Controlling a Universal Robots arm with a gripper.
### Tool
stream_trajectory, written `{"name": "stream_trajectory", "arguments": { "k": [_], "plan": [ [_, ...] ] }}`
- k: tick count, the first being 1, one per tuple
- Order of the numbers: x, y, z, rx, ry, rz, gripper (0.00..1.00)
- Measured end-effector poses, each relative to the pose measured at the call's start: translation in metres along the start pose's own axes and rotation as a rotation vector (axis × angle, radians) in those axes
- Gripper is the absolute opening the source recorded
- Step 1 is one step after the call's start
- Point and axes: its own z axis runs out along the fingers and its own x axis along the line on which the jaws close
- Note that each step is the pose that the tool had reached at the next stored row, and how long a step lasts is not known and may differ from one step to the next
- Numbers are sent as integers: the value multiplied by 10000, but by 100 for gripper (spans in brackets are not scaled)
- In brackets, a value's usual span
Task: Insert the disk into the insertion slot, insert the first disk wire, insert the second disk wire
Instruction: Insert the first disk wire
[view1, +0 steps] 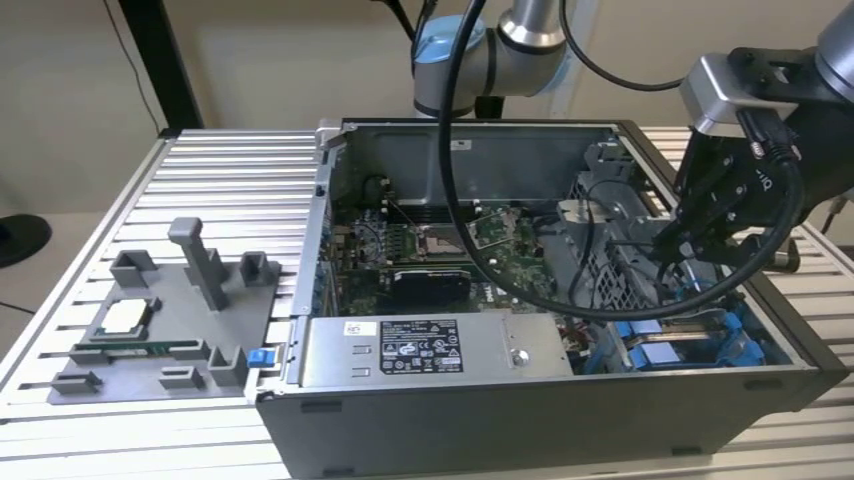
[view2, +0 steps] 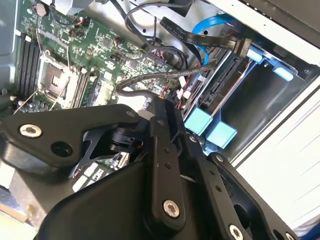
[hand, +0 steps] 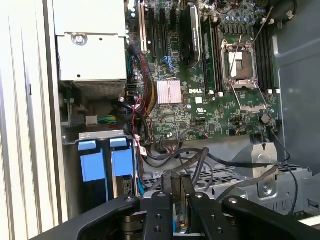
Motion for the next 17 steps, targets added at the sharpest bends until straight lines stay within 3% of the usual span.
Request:
{"name": "stream_trajectory", "arguments": {
  "k": [2,4,6,9,13,17],
  "plan": [
    [0,-1,3,10,32,-97,0],
    [1,-1,4,29,174,-206,0],
    [1,-1,5,52,366,-319,0],
    [1,-1,5,90,728,-485,0],
    [1,-1,5,159,1294,-701,0],
    [1,-1,5,291,1900,-903,0]
  ]
}}
